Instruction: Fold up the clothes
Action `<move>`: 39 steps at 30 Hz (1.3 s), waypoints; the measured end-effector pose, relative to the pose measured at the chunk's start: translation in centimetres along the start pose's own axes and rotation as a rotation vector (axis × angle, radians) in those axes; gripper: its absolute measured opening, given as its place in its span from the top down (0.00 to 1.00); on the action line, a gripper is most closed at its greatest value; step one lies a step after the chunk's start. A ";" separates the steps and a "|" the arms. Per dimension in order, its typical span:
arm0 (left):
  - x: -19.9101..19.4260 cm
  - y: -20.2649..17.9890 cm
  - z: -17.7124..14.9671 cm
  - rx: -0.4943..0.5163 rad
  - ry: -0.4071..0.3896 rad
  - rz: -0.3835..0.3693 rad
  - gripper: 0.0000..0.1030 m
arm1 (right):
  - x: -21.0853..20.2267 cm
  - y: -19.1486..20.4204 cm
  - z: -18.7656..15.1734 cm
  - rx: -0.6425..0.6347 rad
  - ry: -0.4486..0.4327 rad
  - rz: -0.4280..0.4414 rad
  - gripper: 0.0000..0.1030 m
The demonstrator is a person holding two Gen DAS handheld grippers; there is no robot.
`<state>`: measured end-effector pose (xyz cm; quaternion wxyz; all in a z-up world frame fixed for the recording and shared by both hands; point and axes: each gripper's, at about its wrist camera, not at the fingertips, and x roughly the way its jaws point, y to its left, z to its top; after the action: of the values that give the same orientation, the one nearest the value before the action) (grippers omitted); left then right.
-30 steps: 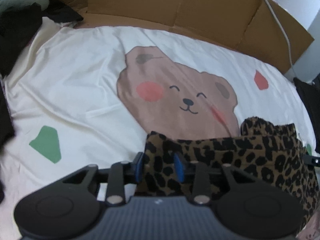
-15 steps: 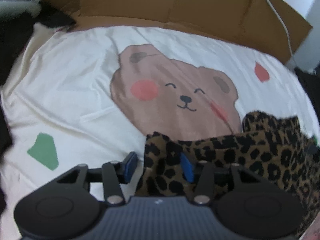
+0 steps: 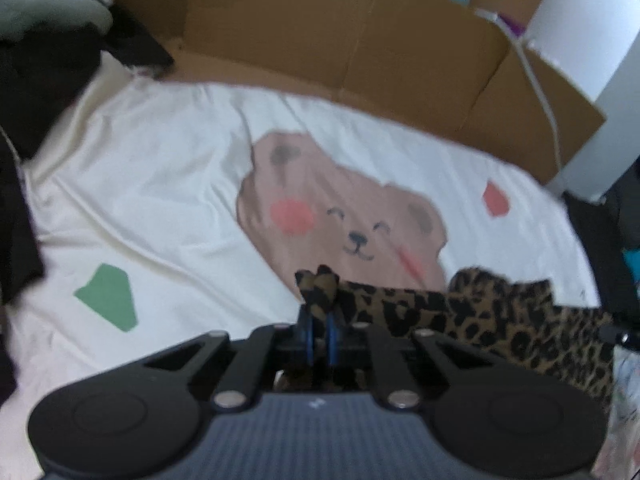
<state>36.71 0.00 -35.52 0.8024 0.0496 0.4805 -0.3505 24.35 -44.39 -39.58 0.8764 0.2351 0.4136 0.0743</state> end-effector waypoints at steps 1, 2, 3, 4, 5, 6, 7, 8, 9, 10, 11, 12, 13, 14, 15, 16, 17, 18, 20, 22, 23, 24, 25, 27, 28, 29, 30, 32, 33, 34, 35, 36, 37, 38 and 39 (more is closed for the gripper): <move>-0.6 -0.1 0.1 -0.004 -0.014 -0.005 0.93 | -0.4 0.1 0.0 0.002 -0.009 0.001 0.97; -1.2 -0.2 0.3 -0.007 -0.027 -0.009 0.93 | -0.8 0.2 0.0 0.004 -0.018 0.002 0.97; -1.7 -0.4 0.5 -0.008 -0.038 -0.011 0.93 | -1.1 0.3 0.0 0.006 -0.026 0.001 0.97; -2.1 -0.6 0.7 -0.008 -0.049 -0.013 0.93 | -1.4 0.3 0.0 0.010 -0.032 0.001 0.97; -2.6 -0.8 0.9 0.004 -0.061 -0.012 0.93 | -1.7 0.4 0.0 0.014 -0.037 0.001 0.97; -3.1 -1.0 1.2 0.017 -0.076 -0.015 0.93 | -2.0 0.4 0.1 0.018 -0.043 0.001 0.97; -3.4 -1.2 1.6 0.021 -0.085 -0.019 0.93 | -2.3 0.5 0.2 0.020 -0.050 0.002 0.97; -3.6 -1.2 1.8 0.014 -0.085 -0.022 0.93 | -2.5 0.6 0.3 0.024 -0.055 0.004 0.97; -3.7 -1.2 2.1 0.008 -0.086 -0.025 0.93 | -2.6 0.6 0.4 0.029 -0.059 0.006 0.97; -3.7 -1.3 2.3 0.002 -0.086 -0.024 0.93 | -2.8 0.6 0.6 0.035 -0.063 0.008 0.97; -3.7 -1.4 2.6 -0.002 -0.086 -0.022 0.93 | -2.9 0.6 0.7 0.041 -0.066 0.009 0.97; -3.6 -1.6 2.8 -0.003 -0.086 -0.017 0.93 | -2.9 0.6 0.8 0.047 -0.066 0.007 0.97; -3.4 -1.7 2.9 -0.010 -0.085 -0.014 0.93 | -2.8 0.6 0.9 0.050 -0.064 0.003 0.97; -3.3 -1.7 3.1 -0.017 -0.084 -0.010 0.93 | -2.7 0.6 1.1 0.053 -0.061 -0.001 0.97; -3.2 -1.8 3.3 -0.029 -0.083 -0.008 0.93 | -2.6 0.7 1.3 0.056 -0.058 -0.006 0.97; -3.1 -1.8 3.4 -0.039 -0.082 -0.005 0.93 | -2.4 0.7 1.5 0.062 -0.055 -0.009 0.97; -2.9 -1.8 3.6 -0.044 -0.081 0.000 0.93 | -2.3 0.7 1.7 0.066 -0.053 -0.011 0.97; -2.7 -1.8 3.8 -0.046 -0.080 0.006 0.93 | -2.2 0.7 1.9 0.070 -0.052 -0.013 0.97; -2.2 -1.8 4.1 -0.052 -0.070 0.015 0.93 | -1.7 0.7 2.3 0.079 -0.041 -0.023 0.97; -1.1 -1.6 4.4 -0.057 -0.044 0.026 0.93 | -1.0 0.7 2.7 0.087 -0.023 -0.035 0.97; -0.5 -1.5 4.5 -0.058 -0.028 0.033 0.93 | -0.5 0.5 2.8 0.089 -0.008 -0.040 0.97; 0.0 -1.3 4.6 -0.062 -0.012 0.035 0.93 | 0.0 0.3 2.8 0.091 0.006 -0.045 0.97; 0.6 -1.1 4.6 -0.067 0.007 0.037 0.93 | 0.4 0.1 2.9 0.093 0.020 -0.050 0.97; 1.6 -0.7 4.5 -0.073 0.036 0.040 0.93 | 1.4 -0.3 3.1 0.097 0.049 -0.061 0.97; 2.2 -0.5 4.4 -0.074 0.047 0.041 0.93 | 1.9 -0.5 3.1 0.102 0.062 -0.063 0.97; 2.6 -0.4 4.2 -0.075 0.053 0.043 0.93 | 2.4 -0.9 3.1 0.114 0.074 -0.061 0.97; 3.0 -0.4 4.0 -0.079 0.057 0.045 0.93 | 2.7 -1.2 3.1 0.123 0.079 -0.058 0.97; 3.7 -0.2 3.7 -0.089 0.062 0.049 0.93 | 3.0 -1.4 3.2 0.126 0.079 -0.055 0.97; 3.9 -0.2 3.6 -0.091 0.063 0.053 0.93 | 3.2 -1.5 3.3 0.128 0.079 -0.053 0.97; 4.1 -0.1 3.5 -0.093 0.064 0.058 0.93 | 3.3 -1.6 3.3 0.129 0.080 -0.053 0.97; 4.2 0.0 3.4 -0.096 0.064 0.061 0.93 | 3.5 -1.6 3.4 0.129 0.081 -0.054 0.97; 4.3 0.0 3.4 -0.098 0.065 0.065 0.93 | 3.6 -1.6 3.5 0.129 0.082 -0.055 0.97; 4.3 0.1 3.3 -0.100 0.068 0.070 0.93 | 3.8 -1.6 3.6 0.130 0.083 -0.055 0.97; 4.5 0.2 3.1 -0.099 0.074 0.074 0.93 | 3.9 -1.6 3.7 0.130 0.085 -0.056 0.97; 4.6 0.2 3.0 -0.099 0.079 0.079 0.93 | 4.1 -1.6 3.8 0.130 0.086 -0.057 0.97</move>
<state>40.39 -3.44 -37.71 0.7974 0.0426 0.5262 -0.2923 29.77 -45.82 -41.10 0.8425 0.2762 0.4614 0.0322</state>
